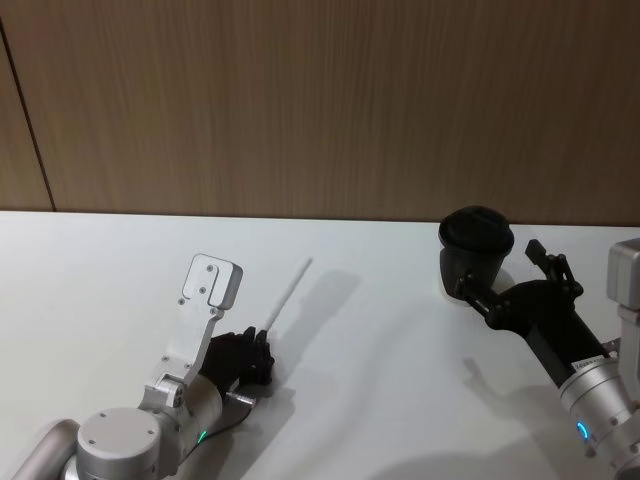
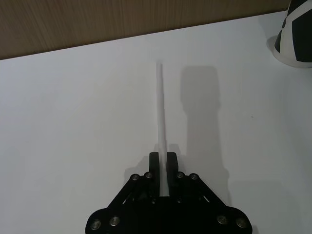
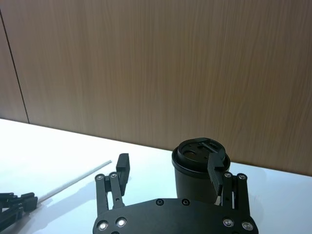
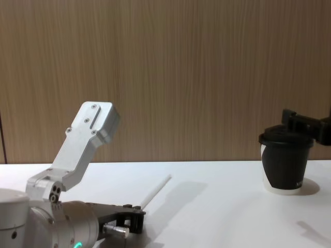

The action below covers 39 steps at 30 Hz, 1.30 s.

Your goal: Pick up the straw with one hand, pass it to the other hand, and insert it into the cup.

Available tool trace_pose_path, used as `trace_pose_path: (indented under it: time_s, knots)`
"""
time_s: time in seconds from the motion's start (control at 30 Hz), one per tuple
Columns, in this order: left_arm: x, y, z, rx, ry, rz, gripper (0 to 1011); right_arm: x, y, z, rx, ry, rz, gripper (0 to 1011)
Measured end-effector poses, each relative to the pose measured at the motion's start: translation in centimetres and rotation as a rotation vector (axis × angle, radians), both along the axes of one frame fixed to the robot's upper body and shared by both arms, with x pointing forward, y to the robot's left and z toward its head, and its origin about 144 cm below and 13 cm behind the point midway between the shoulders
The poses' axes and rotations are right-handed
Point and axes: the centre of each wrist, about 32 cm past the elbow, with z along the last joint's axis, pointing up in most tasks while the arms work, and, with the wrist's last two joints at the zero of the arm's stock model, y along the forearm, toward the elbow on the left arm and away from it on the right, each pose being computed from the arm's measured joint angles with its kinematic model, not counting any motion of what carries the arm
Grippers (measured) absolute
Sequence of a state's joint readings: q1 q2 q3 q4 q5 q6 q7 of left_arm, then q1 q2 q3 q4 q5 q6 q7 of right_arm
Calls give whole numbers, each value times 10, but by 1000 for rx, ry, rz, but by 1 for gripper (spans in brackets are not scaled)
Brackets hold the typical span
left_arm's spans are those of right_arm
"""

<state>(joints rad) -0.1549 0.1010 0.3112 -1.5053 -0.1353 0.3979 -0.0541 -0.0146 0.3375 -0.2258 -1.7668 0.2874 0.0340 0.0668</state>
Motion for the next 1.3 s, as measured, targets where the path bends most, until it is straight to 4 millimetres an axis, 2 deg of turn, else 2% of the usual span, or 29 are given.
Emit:
trace_pose_path:
  time_s: [0.63,1.3]
  knots:
    - [0,0,0,0,0,0,7,0,0,0,0,0,0,1001]
    - [-4,5,7,28,-88,-48,5,0,0,0,0,0,0,1001]
